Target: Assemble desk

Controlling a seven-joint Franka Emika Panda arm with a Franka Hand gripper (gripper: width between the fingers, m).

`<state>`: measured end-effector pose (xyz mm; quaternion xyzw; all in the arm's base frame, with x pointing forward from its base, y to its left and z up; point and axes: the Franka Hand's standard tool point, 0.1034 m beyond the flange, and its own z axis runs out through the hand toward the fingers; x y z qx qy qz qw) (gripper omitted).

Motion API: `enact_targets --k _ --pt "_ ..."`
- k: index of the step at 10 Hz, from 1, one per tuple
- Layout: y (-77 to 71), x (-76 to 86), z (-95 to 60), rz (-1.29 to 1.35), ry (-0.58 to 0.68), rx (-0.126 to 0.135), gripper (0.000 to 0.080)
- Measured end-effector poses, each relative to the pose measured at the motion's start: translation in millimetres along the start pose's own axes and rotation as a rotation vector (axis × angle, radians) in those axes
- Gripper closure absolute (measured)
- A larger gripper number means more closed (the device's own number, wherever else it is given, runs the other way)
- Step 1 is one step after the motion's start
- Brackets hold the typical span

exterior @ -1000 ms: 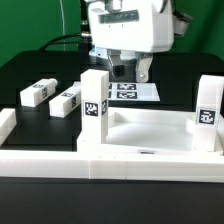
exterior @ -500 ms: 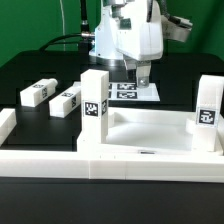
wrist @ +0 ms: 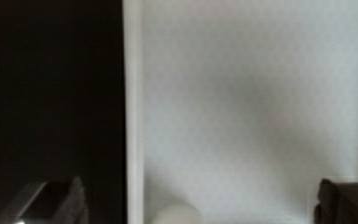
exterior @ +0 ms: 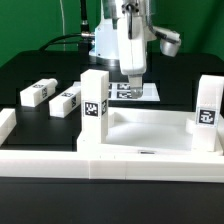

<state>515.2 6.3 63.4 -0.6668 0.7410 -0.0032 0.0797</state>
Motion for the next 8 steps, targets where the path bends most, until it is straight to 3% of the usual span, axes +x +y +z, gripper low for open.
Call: enact_targets --k 2,4,6,8 --pt "14.1 1.2 21.7 0.004 0.012 -0.036 0.015" --pt "24.9 9.0 42.3 0.008 0.037 -0.054 0.015" --pt "31.2 9.8 52.2 0.004 0.044 -0.073 0.015" --pt "31.8 8.7 52.9 0.002 0.044 -0.075 0.0177"
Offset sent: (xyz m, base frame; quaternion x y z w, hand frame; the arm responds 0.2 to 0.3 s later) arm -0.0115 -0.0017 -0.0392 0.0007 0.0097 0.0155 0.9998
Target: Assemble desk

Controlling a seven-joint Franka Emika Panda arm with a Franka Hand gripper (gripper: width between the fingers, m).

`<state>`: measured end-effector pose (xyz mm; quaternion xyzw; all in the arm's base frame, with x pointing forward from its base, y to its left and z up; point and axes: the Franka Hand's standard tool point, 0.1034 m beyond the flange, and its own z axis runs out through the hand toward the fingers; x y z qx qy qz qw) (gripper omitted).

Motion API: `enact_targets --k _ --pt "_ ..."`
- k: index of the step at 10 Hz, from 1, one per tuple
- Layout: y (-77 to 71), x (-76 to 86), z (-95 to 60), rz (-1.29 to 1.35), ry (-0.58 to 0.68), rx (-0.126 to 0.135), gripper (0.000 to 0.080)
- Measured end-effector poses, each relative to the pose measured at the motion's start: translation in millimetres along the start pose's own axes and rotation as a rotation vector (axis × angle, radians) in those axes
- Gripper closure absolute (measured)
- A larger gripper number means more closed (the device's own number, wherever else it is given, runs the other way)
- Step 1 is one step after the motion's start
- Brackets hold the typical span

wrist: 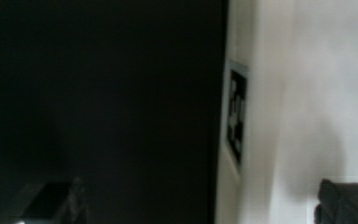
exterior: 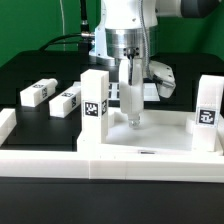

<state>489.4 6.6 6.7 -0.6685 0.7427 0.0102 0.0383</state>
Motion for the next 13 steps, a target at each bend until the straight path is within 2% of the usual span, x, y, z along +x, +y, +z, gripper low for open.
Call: enact_targets --k 1,2,3,4,5,6,13 --pt "0.1 0.0 0.1 -0.002 0.0 0.0 0.0177" --pt "0.1 0.0 0.1 -0.005 0.0 -0.001 0.035" --pt "0.2 0.0 0.1 -0.005 0.0 -0.001 0.035" --pt "0.1 0.0 0.1 -0.006 0.0 0.0 0.0533" --pt "0.1 0.0 0.1 -0.006 0.0 0.0 0.0668" --pt "-0.8 1.3 -0.4 -0.006 0.002 0.004 0.0739" --pt "-0.7 1.1 -0.4 -0.007 0.002 0.004 0.0739"
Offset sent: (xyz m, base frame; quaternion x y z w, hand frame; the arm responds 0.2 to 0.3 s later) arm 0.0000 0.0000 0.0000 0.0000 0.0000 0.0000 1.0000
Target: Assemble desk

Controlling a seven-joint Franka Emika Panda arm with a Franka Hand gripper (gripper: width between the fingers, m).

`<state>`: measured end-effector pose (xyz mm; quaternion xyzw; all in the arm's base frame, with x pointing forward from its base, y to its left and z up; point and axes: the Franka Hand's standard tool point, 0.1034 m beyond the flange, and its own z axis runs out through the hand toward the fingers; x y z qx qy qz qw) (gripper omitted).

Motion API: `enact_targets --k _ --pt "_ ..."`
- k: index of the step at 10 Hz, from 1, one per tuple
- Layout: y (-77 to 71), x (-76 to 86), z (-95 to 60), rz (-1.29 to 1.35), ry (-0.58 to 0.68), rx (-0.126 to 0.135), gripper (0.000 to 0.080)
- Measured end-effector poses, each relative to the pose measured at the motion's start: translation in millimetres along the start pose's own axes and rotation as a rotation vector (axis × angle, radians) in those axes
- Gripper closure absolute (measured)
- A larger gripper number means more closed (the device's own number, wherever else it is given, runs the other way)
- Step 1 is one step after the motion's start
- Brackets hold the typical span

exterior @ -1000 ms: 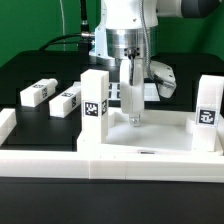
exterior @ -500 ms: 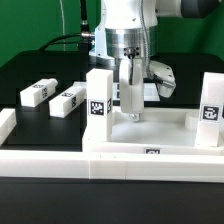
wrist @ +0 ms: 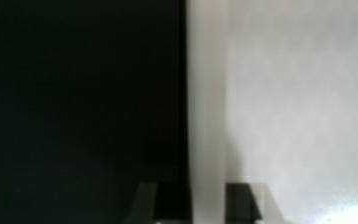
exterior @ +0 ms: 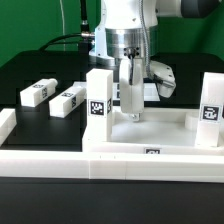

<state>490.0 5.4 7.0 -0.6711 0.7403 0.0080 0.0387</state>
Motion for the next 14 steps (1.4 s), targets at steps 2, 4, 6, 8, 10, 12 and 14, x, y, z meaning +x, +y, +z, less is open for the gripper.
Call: enact_targets --k 2,4,6,8,10,12,14 --pt "2.2 5.9 0.0 -0.071 0.013 0.01 0.0739" --pt "13.7 22.8 -1.4 -0.189 0.024 -0.005 0.0739" --pt "13.8 29.1 -1.9 -0.231 0.039 0.008 0.0739" --pt "13.2 30.1 -2.1 -0.323 0.042 0.007 0.0739" --pt "11.7 37.5 -2.8 -0.418 0.055 0.01 0.0739" --pt "10.3 54.3 -4.6 -0.599 0.066 -0.006 0.0739" --pt "7.0 68.9 -7.6 -0.831 0.07 -0.014 0.0739"
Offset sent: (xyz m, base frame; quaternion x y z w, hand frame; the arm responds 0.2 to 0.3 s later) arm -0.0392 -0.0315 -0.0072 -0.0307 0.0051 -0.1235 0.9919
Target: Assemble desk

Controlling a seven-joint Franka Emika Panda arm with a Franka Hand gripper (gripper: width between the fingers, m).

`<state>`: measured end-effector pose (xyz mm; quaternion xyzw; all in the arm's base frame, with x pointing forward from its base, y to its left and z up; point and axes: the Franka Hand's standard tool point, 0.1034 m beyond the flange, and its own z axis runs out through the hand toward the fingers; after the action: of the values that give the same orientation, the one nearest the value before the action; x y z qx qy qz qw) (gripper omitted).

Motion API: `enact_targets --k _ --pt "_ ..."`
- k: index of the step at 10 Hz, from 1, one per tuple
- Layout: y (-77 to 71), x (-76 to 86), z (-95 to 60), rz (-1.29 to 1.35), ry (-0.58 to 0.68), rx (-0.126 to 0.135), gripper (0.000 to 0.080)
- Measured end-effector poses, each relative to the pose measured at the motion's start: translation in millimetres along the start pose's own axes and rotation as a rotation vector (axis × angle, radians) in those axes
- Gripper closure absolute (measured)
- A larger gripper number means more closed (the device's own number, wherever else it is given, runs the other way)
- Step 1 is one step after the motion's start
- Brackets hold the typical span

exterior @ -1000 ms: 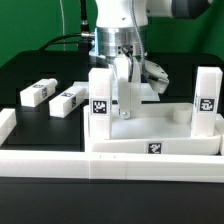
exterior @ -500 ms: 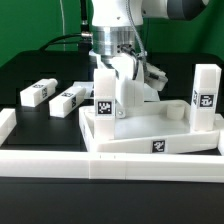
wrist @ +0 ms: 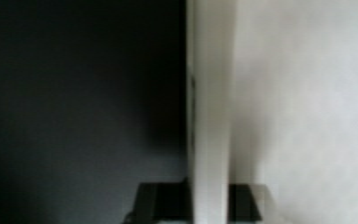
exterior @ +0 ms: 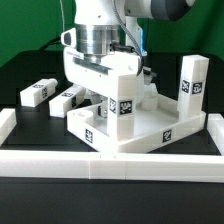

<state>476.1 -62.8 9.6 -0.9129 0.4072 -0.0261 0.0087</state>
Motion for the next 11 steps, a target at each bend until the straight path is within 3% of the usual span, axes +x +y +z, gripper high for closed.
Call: enact_targets --k 5,6,8,11 --pt "1.2 1.0 0.2 -0.277 0.001 -0.005 0.0739" --pt "-1.9 0.8 0.3 -0.341 0.002 -0.007 0.0739" --pt "-27.1 2.2 -0.2 -0.553 0.017 -0.01 0.0739" --pt "-32.2 8.3 0.4 -0.714 0.026 -0.016 0.0739"
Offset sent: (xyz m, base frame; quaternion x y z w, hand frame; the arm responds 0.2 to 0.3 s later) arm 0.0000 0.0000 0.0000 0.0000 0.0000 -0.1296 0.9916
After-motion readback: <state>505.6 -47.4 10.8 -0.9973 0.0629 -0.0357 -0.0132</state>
